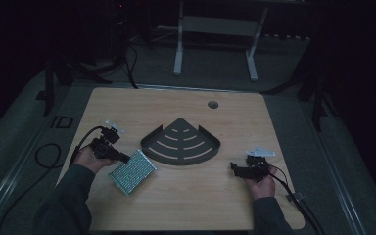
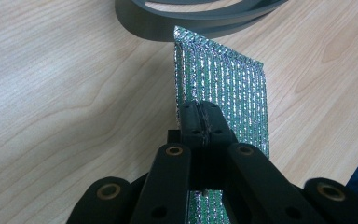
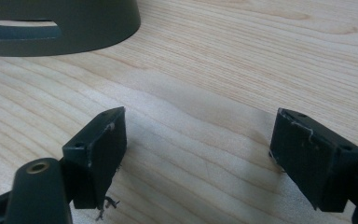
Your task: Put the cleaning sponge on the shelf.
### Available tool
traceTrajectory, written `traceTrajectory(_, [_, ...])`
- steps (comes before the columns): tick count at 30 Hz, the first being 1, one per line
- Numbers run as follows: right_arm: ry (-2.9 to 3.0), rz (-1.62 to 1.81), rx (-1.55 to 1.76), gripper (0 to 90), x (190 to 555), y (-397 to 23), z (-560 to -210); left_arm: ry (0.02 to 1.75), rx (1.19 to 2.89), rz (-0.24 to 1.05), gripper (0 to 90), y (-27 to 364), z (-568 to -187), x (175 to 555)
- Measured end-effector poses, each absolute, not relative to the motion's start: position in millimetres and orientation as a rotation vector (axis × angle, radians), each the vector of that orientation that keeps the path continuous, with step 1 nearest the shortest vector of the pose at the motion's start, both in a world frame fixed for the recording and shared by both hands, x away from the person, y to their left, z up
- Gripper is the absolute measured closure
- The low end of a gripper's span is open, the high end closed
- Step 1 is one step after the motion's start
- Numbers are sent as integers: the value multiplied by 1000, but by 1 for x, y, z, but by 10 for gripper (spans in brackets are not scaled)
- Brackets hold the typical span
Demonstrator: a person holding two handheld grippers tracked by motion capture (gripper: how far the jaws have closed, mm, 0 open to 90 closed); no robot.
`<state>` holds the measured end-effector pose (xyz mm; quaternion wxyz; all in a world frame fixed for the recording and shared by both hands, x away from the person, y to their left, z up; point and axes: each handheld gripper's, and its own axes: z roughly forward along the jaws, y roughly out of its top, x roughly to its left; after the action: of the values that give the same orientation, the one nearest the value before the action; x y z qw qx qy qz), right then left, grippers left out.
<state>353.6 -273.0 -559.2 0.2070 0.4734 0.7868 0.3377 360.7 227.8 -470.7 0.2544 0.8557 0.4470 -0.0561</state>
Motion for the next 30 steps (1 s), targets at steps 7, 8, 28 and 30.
traceTrajectory(7, [2191, 941, 1318, 180, 354, -273, -559, 1206, 2304, -143, 900, 230, -463, 363])
traceTrajectory(8, [2191, 941, 1318, 180, 354, -273, -559, 1206, 2302, -143, 900, 231, -462, 364])
traceTrajectory(28, [2191, 940, 1319, 180, 354, -273, -559, 1203, 2295, -83, 900, 229, -442, 374])
traceTrajectory(30, [2191, 941, 1320, 180, 354, -273, -559, 1204, 2294, -81, 900, 228, -440, 375])
